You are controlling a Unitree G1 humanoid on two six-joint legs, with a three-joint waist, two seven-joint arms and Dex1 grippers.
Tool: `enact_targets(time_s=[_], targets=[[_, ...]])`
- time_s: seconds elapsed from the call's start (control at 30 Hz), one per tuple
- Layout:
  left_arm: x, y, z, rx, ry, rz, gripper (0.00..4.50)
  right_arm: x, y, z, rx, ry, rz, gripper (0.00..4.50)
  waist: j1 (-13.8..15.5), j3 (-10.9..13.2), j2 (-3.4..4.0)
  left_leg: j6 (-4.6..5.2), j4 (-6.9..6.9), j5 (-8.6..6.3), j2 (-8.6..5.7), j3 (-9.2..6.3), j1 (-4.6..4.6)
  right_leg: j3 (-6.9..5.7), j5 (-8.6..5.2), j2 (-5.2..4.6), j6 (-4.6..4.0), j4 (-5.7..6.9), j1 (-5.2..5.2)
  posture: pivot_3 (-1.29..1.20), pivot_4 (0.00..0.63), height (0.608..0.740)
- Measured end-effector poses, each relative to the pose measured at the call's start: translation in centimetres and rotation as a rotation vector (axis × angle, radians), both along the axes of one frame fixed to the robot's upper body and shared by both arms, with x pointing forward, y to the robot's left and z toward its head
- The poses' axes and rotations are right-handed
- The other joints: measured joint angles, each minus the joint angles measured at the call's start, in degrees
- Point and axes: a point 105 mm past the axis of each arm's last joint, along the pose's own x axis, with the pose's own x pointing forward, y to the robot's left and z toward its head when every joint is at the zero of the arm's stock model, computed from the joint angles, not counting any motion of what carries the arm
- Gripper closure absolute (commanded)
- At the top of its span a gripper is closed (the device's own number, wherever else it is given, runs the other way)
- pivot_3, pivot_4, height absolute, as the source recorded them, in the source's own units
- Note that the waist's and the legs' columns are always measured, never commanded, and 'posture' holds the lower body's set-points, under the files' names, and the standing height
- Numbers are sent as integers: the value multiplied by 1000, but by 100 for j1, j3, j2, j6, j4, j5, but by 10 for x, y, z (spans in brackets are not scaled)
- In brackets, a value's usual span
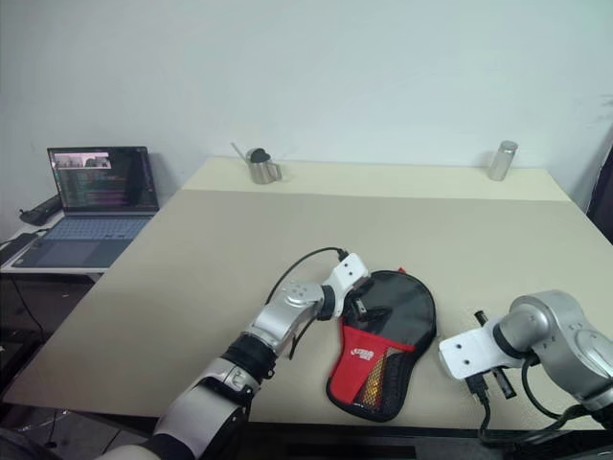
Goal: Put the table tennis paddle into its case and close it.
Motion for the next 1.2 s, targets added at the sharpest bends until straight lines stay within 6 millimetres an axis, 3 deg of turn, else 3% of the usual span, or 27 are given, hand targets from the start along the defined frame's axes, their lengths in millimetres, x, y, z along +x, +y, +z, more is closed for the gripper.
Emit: enact_targets(time_s=[0.77,0.93,1.03,1.2], targets=[[-7,-2,-3,49,15,-66,0,-57,28,-16,53,147,318,4475,27,-55,-52,-20,0,-38,-1,-71,0,-66,-55,-1,-7,-5,26,0,150,740],[-9,-5,-3,53,12,-75,0,-80,36,-20,82,217,382,4476,38,-58,-49,-26,1,-44,-4,-106,-9,-105,-70,-8,-15,-6,32,0,150,740],[-9,-8,-3,50,9,-69,0,-115,48,-32,157,378,449,4487,50,-55,-45,-26,12,-44,-13,-109,-15,-107,-71,-14,-14,-4,36,0,150,740],[-9,-14,-8,56,15,-49,0,-121,51,-25,163,386,486,4490,47,-56,-39,-16,20,-46,-19,-122,35,-122,-86,-21,21,-9,110,0,150,740]])
